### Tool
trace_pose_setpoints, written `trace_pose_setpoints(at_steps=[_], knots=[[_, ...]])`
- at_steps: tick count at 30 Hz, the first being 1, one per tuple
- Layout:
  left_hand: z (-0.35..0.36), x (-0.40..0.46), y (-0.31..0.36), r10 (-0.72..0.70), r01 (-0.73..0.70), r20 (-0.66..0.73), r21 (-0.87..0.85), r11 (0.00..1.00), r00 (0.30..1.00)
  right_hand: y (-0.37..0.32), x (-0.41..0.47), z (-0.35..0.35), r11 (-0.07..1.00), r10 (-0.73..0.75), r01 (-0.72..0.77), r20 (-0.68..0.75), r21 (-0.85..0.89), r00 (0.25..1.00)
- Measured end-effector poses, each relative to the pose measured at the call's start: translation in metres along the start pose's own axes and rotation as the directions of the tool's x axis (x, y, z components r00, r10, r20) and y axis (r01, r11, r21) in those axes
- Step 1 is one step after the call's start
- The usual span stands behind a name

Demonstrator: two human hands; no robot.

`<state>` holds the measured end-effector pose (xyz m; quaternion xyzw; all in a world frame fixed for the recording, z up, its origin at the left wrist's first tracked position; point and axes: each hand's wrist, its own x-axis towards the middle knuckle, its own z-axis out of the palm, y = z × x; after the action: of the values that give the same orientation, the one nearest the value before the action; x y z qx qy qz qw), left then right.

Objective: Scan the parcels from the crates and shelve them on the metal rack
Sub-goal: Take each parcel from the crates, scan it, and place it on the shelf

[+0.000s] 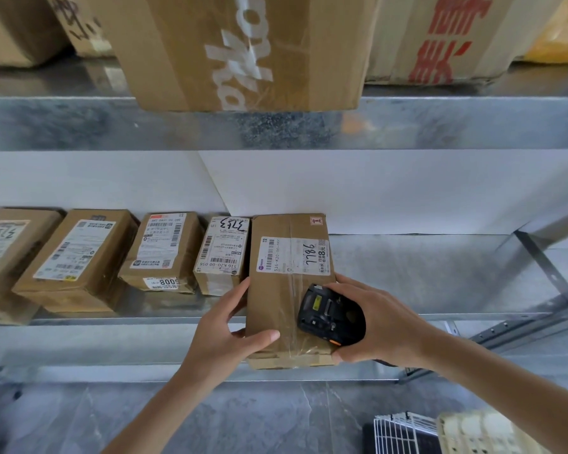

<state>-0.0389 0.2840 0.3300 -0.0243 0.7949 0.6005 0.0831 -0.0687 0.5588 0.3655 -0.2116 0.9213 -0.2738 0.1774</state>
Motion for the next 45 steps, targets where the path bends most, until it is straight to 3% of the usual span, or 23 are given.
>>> trace_pose_setpoints(at_steps=[19,27,32,37,45], knots=[[-0.004,-0.013,0.022,-0.001,0.001,-0.022,0.02,1.0,1.0,-0.013,-0.018,-0.008,0.998,0.052,-0.056,-0.117,-0.037,0.992],[-0.028,-0.032,0.033,0.04,-0.032,-0.084,0.093,0.995,0.996,-0.057,-0.027,-0.02,0.985,-0.034,0.006,-0.163,-0.174,0.986],[-0.069,-0.059,0.055,0.093,-0.077,-0.162,0.103,0.992,0.982,-0.119,-0.015,-0.026,0.979,-0.099,0.066,-0.162,-0.194,0.982],[-0.149,-0.107,0.073,0.11,-0.076,-0.326,0.117,0.99,0.939,-0.21,0.008,-0.02,0.947,-0.22,0.204,-0.035,-0.249,0.975],[-0.335,-0.241,0.045,-0.015,0.054,-0.657,0.039,0.998,0.754,-0.417,0.061,0.06,0.901,-0.415,0.428,0.151,-0.067,0.897]])
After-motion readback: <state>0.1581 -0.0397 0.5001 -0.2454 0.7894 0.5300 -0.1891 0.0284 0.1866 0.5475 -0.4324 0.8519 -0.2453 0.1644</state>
